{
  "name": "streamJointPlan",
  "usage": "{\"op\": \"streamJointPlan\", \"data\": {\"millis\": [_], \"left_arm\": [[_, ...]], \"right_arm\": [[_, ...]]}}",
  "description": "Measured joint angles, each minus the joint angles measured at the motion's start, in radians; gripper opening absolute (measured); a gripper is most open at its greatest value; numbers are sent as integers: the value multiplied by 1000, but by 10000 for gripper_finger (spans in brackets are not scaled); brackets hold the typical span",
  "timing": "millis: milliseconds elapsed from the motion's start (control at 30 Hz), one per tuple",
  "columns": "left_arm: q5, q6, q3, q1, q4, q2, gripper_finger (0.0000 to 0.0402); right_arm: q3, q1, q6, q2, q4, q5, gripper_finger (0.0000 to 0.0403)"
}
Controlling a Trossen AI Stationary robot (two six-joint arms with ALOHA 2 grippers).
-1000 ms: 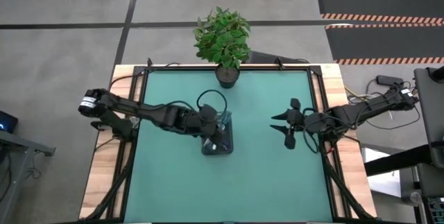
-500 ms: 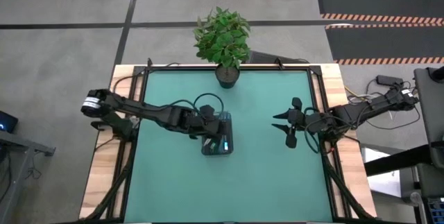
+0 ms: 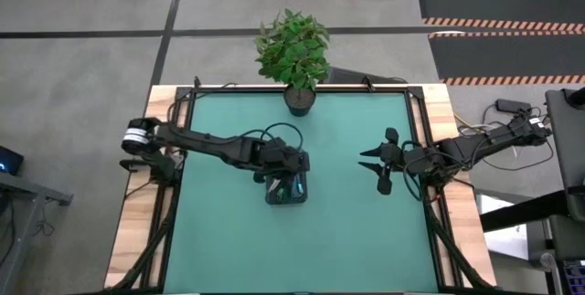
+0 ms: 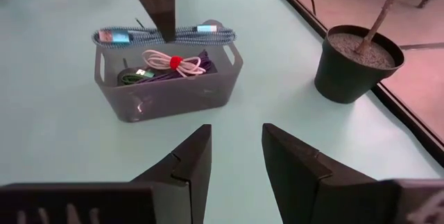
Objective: Pick and place USB-C Cables
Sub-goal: Put the blue charger cable into the black bin
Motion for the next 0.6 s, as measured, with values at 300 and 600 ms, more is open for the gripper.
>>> {"op": "streamJointPlan", "data": {"millis": [300,600], "left_arm": [[7,-55,-1,9,-9,66,19],[0,28,-1,46,-9,68,19]], "right_arm": [[0,0,-5,2,-2,0,110],[0,0,-5,2,-2,0,100]]}}
